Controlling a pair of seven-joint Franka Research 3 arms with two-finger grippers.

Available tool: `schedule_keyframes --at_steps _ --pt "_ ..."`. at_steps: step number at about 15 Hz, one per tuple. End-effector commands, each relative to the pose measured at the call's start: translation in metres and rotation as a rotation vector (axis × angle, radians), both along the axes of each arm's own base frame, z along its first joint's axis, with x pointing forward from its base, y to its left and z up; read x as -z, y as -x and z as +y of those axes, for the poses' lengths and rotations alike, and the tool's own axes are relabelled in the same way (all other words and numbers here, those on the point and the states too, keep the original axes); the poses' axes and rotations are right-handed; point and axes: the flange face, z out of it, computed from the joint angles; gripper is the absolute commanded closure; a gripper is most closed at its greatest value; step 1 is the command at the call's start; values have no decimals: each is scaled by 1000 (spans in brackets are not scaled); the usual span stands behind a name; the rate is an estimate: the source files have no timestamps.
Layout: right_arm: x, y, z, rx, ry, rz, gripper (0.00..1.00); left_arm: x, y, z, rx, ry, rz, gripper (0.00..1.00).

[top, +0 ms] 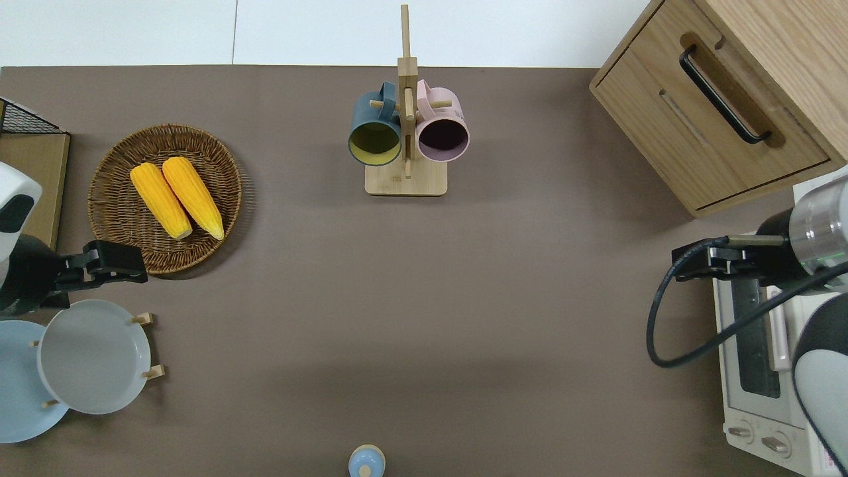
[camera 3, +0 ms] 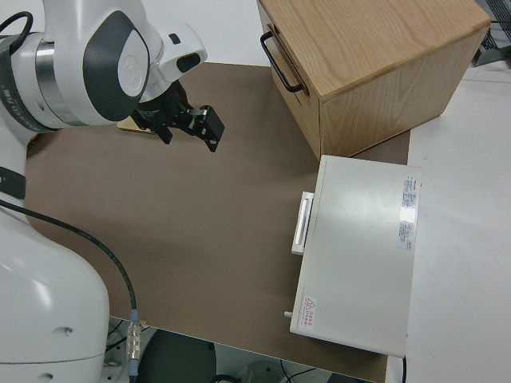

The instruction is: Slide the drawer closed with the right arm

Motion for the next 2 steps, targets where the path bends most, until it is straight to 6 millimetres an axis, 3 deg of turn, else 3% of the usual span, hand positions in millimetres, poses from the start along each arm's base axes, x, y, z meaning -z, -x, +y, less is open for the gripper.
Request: schedule_keyframes --at_steps 1,2 --pt "-7 1 0 -19 -28 -4 15 -5 4 2 6 1 3 7" --pt "-7 1 -2 -16 -30 -3 15 -5 4 2 6 1 3 7"
